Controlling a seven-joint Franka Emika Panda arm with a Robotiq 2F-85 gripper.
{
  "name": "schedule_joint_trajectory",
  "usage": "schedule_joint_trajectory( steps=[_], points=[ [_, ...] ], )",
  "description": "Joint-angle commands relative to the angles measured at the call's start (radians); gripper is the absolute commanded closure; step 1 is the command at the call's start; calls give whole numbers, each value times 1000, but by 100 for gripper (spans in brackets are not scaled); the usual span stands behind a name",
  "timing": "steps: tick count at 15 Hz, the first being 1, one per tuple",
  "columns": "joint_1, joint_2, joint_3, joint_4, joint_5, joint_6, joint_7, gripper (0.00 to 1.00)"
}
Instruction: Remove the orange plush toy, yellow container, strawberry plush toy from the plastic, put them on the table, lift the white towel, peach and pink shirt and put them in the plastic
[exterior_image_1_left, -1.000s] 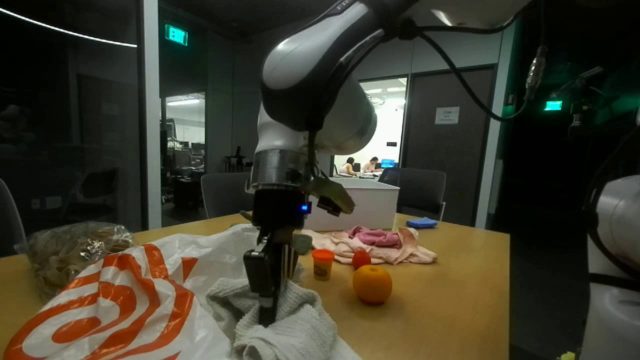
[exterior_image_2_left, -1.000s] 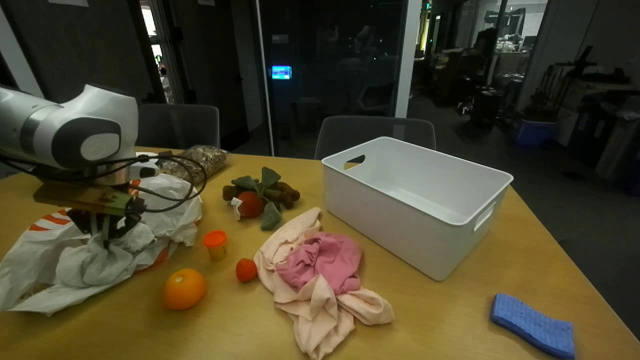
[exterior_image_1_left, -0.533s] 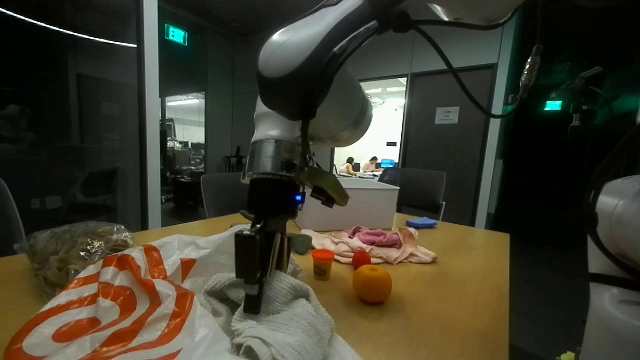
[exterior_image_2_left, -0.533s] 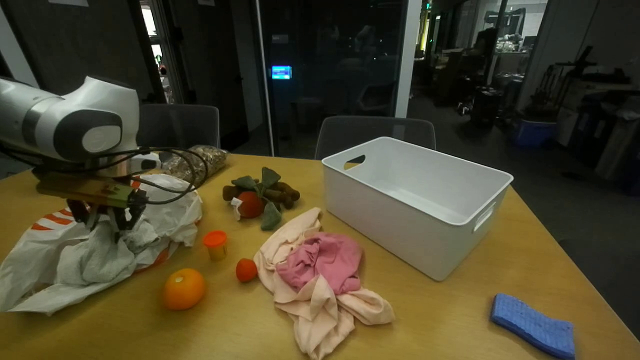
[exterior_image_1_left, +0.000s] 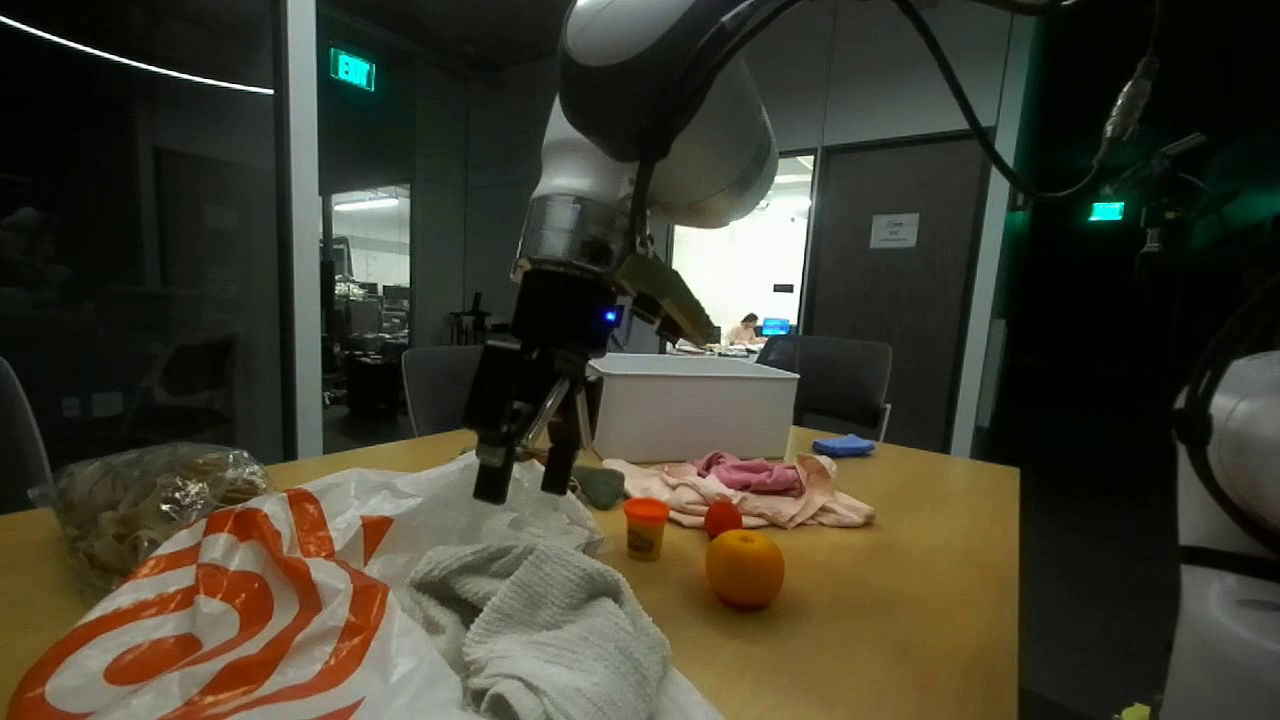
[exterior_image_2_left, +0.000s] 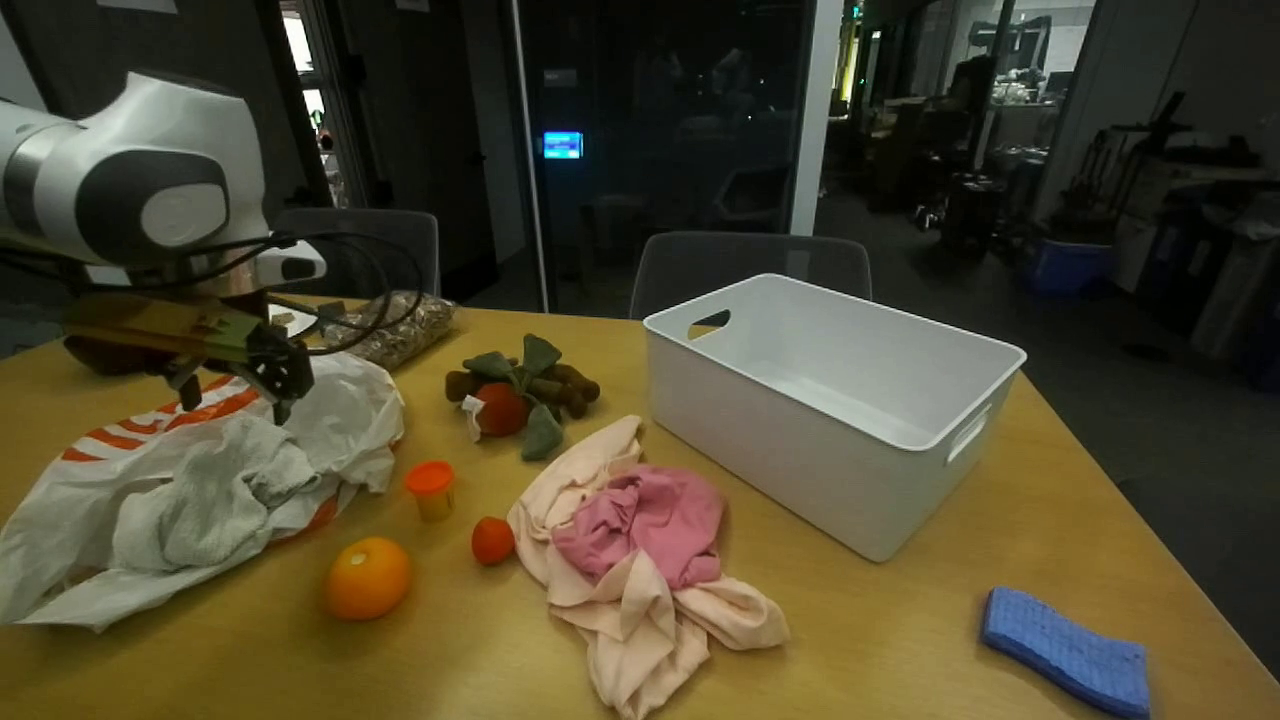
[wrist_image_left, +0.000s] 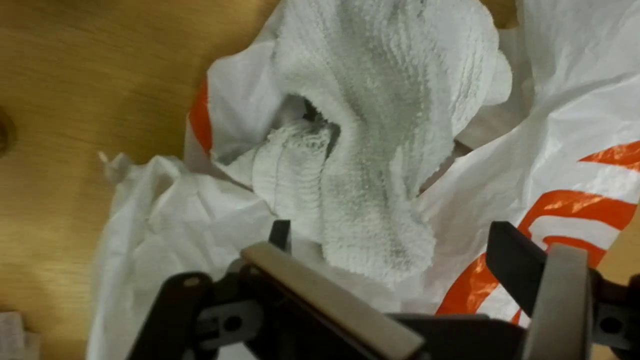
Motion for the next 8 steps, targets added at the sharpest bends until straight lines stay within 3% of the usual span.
schedule_joint_trajectory(
  steps=[1, 6, 8],
  points=[
    [-55, -46, -37, -13, -70, 42, 115, 0],
    [-134, -88, -56, -45, -227, 75, 291, 0],
    [-153, -109, -44, -52, -306, 38, 367, 0]
  ],
)
